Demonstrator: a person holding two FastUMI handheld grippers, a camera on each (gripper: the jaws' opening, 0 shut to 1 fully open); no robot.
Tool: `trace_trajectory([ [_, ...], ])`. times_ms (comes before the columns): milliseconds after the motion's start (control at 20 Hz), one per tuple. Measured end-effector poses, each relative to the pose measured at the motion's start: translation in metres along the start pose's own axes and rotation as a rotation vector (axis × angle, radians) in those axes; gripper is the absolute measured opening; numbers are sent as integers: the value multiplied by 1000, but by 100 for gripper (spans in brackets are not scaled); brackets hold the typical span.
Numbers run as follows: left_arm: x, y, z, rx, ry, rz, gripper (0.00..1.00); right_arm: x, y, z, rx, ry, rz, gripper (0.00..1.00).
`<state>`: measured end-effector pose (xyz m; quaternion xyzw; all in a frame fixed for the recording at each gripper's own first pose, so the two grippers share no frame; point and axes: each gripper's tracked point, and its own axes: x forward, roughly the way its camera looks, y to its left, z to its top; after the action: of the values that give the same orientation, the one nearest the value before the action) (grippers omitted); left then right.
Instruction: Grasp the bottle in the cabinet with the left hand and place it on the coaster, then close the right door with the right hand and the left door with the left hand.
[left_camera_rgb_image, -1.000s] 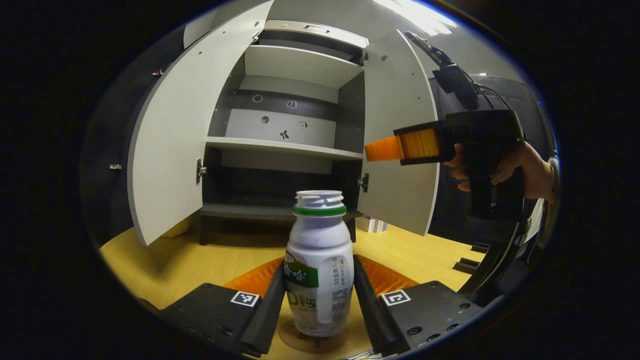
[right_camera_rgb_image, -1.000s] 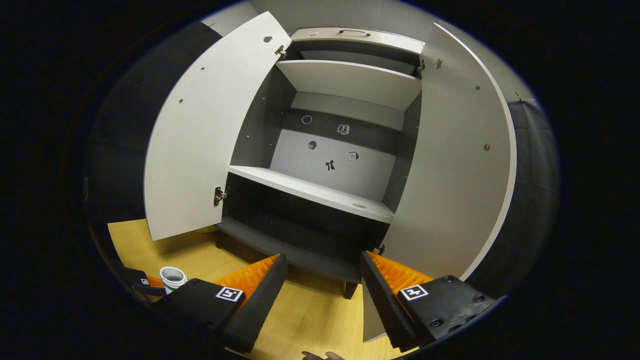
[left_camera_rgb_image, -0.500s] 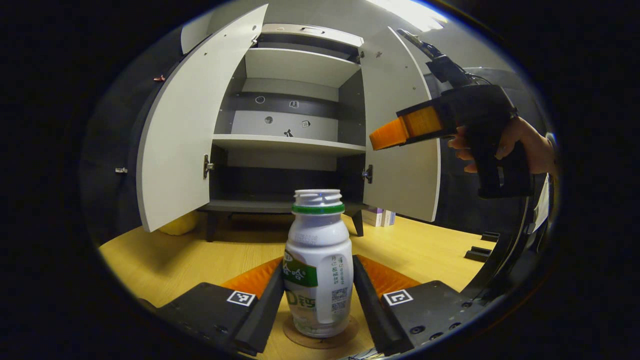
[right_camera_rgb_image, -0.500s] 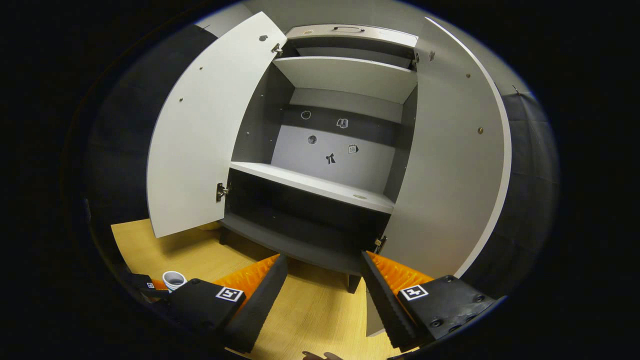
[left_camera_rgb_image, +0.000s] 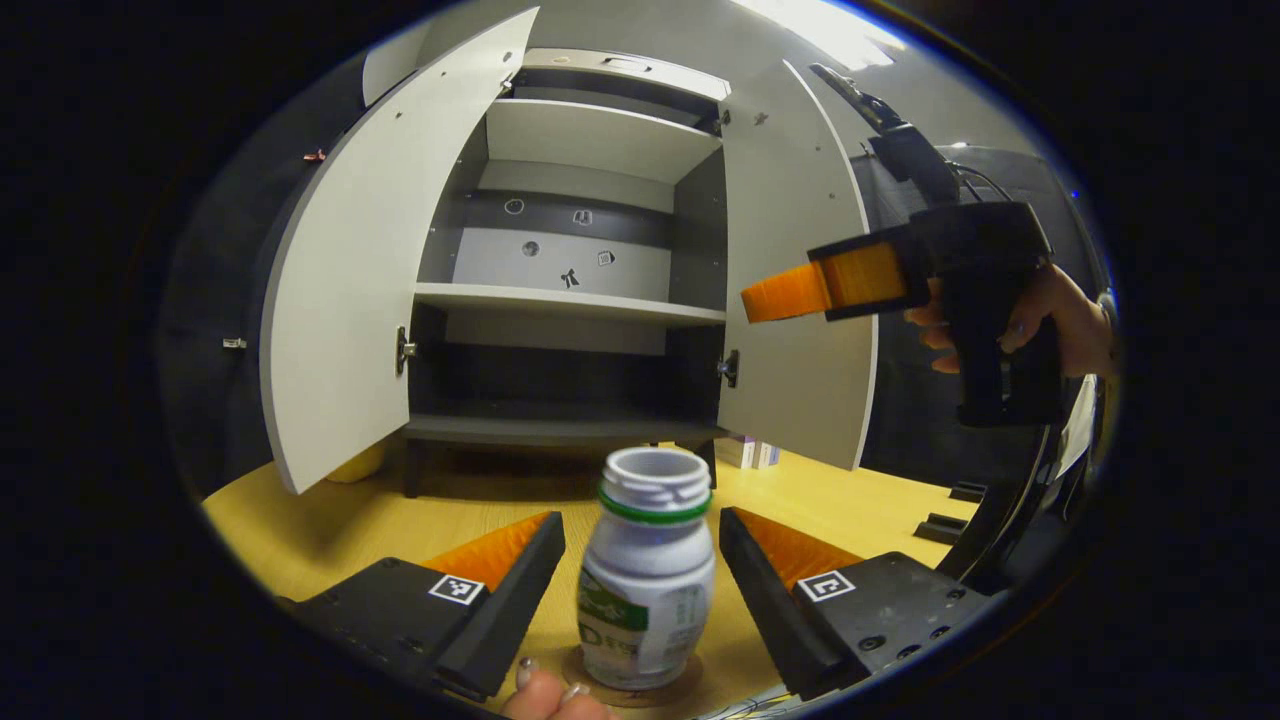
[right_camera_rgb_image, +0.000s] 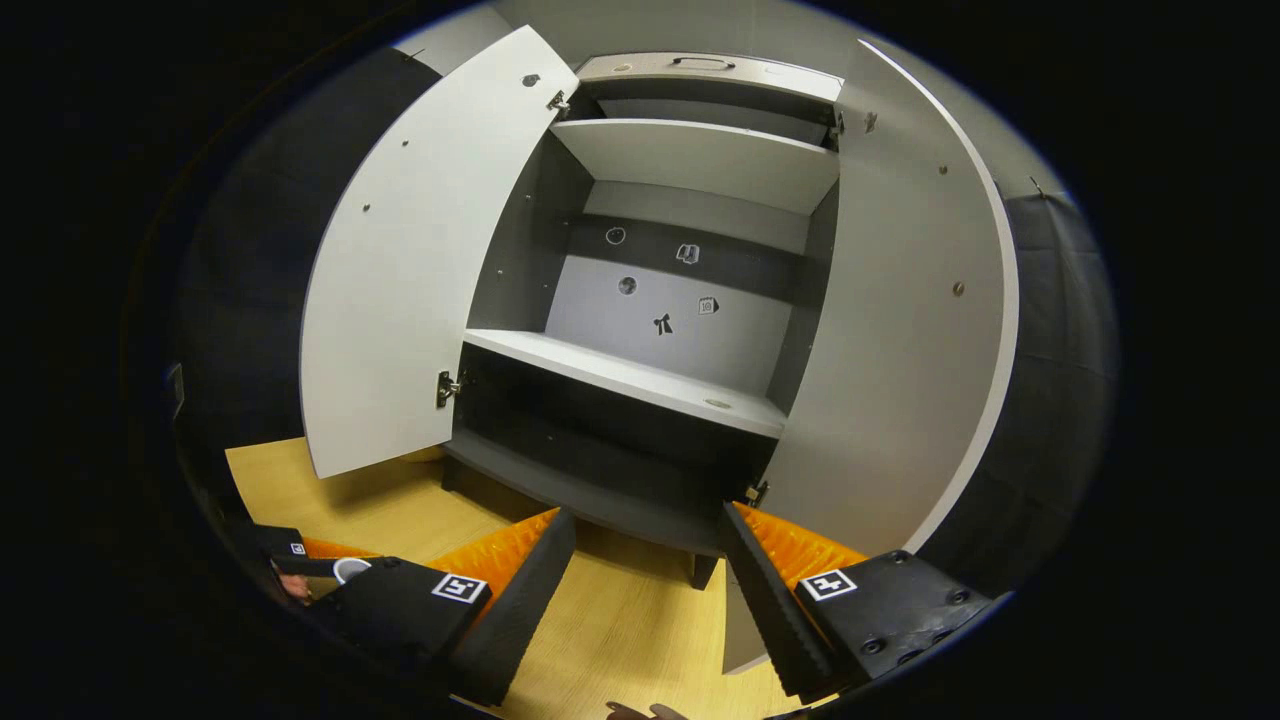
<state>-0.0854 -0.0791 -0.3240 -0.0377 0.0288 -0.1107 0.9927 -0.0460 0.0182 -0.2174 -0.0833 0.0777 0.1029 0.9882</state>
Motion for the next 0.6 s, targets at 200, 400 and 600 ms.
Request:
trace_trajectory([
  [200, -2, 0, 60, 7, -27, -36, 98, -12, -8, 37, 40, -19, -11, 97],
  [400, -2, -14, 135, -8, -56, -154, 96, -24, -20, 86, 140, -41, -43, 98],
  [600, 3, -11, 199, 24, -61, -243, 96, -46, -54, 114, 236, -17, -195, 98],
])
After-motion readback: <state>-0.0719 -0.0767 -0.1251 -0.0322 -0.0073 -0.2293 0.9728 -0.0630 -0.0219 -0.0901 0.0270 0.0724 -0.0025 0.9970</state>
